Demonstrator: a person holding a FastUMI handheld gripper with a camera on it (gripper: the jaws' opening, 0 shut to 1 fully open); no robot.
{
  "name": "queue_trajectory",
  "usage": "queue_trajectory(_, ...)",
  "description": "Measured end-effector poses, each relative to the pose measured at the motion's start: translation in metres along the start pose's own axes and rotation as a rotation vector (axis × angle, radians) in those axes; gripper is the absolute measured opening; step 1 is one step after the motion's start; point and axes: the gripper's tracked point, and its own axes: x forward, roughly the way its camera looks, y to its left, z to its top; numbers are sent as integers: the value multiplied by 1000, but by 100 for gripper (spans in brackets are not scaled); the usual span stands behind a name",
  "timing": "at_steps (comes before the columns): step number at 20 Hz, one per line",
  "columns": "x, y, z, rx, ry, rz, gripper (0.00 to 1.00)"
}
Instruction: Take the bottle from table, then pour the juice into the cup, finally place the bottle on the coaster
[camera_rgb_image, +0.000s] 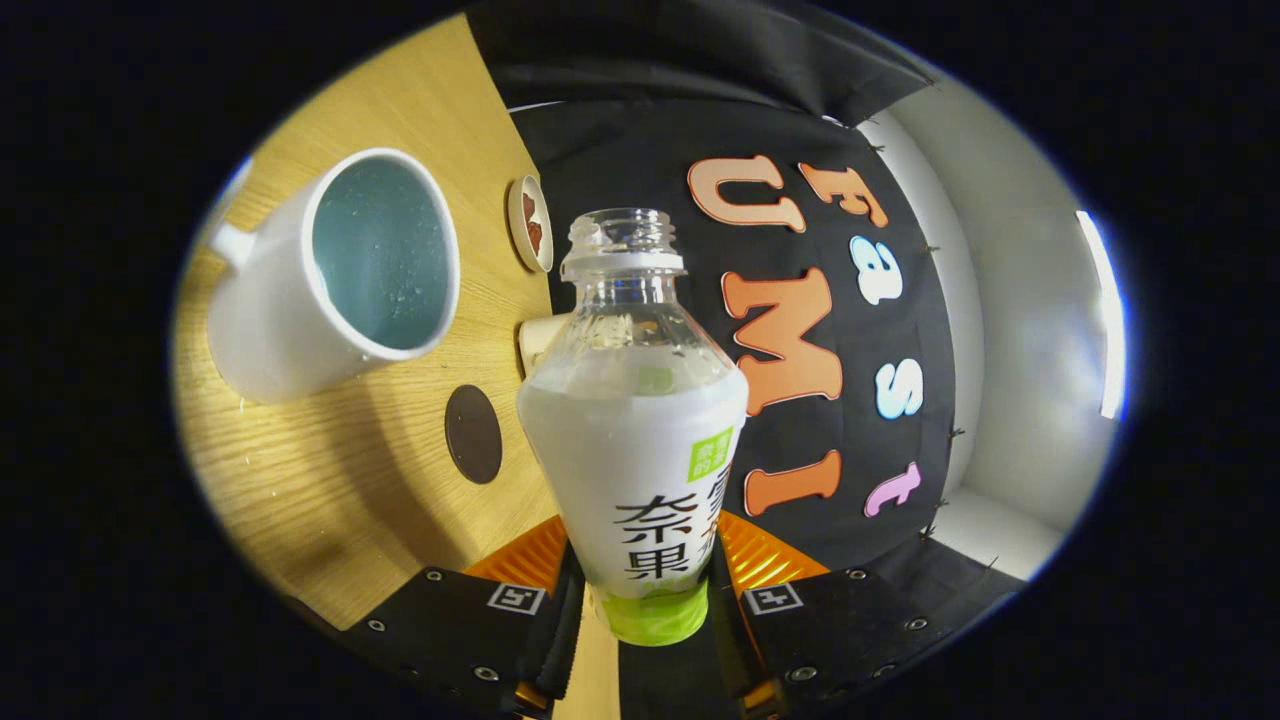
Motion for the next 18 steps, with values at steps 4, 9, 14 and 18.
queue_trajectory(4, -4, -8, 4, -82, -34, -34, 58)
queue_trajectory(9, -4, -8, 15, -167, -75, -64, 58)
queue_trajectory(14, -5, -7, 16, -198, -86, -77, 58)
queue_trajectory(18, -4, -8, 16, -202, -82, -85, 58)
